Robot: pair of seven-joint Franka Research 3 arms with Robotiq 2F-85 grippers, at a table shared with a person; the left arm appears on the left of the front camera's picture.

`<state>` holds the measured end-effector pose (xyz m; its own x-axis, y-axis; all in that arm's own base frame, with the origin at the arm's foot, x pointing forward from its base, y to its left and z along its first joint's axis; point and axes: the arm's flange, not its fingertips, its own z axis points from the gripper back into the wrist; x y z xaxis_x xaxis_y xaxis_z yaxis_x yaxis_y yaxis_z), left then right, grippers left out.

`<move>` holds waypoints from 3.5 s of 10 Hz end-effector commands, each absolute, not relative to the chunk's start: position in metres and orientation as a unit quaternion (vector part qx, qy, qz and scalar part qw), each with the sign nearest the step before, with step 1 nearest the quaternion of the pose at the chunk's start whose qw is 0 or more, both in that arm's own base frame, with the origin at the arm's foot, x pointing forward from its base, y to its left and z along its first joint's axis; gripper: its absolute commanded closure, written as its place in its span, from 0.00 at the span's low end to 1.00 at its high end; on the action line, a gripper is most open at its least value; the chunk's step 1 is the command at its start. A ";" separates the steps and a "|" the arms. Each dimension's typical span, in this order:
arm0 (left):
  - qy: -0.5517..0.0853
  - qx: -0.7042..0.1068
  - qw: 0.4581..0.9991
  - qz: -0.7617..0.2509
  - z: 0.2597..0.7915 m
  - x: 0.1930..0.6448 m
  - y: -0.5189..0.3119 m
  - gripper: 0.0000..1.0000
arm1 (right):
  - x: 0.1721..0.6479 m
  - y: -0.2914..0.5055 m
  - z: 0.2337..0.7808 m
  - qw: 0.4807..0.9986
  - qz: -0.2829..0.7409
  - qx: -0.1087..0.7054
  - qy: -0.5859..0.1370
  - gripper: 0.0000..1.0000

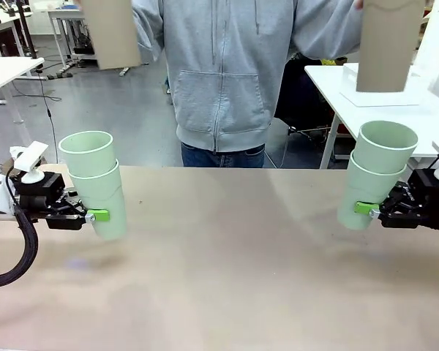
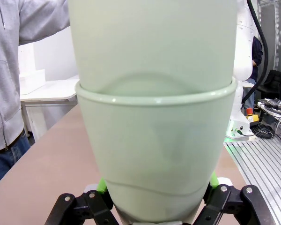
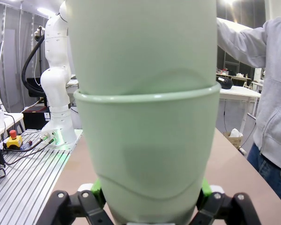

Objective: Stack the cups and store them in the basket.
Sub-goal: Place the stack of Reusable plastic cups into the Pantry Basket.

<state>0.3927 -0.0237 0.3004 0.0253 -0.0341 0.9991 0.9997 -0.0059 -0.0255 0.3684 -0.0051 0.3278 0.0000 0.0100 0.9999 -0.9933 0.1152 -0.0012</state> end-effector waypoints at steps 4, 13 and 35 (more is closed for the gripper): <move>-0.482 -0.500 0.511 -0.507 0.303 0.393 -0.024 0.15 | 0.370 -0.004 0.334 0.528 0.472 0.462 -0.534 0.17; -0.482 -0.500 0.511 -0.507 0.303 0.393 -0.024 0.15 | 0.370 -0.004 0.334 0.528 0.472 0.462 -0.534 0.17; -0.482 -0.500 0.511 -0.507 0.303 0.393 -0.024 0.15 | 0.370 -0.004 0.334 0.528 0.472 0.462 -0.534 0.17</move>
<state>0.3927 -0.0234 0.2994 0.0273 -0.0365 0.9990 0.9996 -0.0045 -0.0275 0.3685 -0.0054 0.3274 0.0006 0.0124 0.9999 -0.9931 0.1170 -0.0009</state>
